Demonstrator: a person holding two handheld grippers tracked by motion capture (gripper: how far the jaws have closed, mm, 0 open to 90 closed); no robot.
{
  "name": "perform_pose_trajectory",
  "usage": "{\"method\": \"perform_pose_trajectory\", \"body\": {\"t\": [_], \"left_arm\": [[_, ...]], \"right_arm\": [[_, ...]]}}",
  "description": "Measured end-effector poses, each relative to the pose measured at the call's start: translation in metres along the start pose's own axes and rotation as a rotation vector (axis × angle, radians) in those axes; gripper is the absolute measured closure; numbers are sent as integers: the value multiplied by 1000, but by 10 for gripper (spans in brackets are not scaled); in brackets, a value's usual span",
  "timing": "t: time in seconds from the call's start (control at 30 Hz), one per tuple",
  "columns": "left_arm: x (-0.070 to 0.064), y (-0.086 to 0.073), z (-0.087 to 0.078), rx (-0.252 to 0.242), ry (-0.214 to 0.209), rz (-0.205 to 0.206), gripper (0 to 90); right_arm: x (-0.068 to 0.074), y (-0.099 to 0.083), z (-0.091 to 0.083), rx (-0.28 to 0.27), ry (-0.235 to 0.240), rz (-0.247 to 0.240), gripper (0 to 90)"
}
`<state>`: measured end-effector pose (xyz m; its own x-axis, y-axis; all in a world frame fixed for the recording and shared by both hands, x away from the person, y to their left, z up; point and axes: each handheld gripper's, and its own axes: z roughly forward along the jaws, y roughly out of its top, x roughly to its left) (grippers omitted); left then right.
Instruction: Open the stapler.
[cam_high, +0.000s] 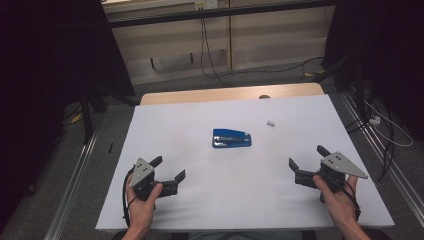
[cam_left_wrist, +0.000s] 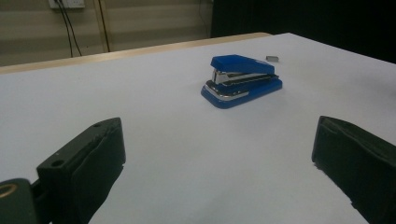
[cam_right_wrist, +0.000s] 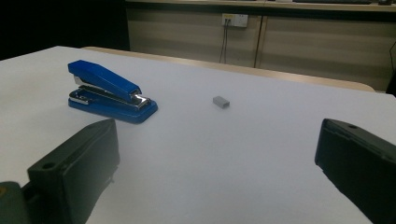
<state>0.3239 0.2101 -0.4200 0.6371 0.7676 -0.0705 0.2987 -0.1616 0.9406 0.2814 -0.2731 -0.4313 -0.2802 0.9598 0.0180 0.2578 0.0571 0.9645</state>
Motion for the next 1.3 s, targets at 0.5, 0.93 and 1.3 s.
{"method": "perform_pose_trajectory", "body": {"t": [0.5, 0.93, 1.3], "left_arm": [[2, 0, 6, 55, -1, 7, 30], [1, 1, 20, 103, -56, -1, 55], [4, 5, 34, 94, -45, -1, 70]], "right_arm": [[0, -1, 2, 22, 23, -13, 10], [2, 0, 11, 19, 61, -19, 14], [14, 4, 21, 29, 93, -33, 9]]}}
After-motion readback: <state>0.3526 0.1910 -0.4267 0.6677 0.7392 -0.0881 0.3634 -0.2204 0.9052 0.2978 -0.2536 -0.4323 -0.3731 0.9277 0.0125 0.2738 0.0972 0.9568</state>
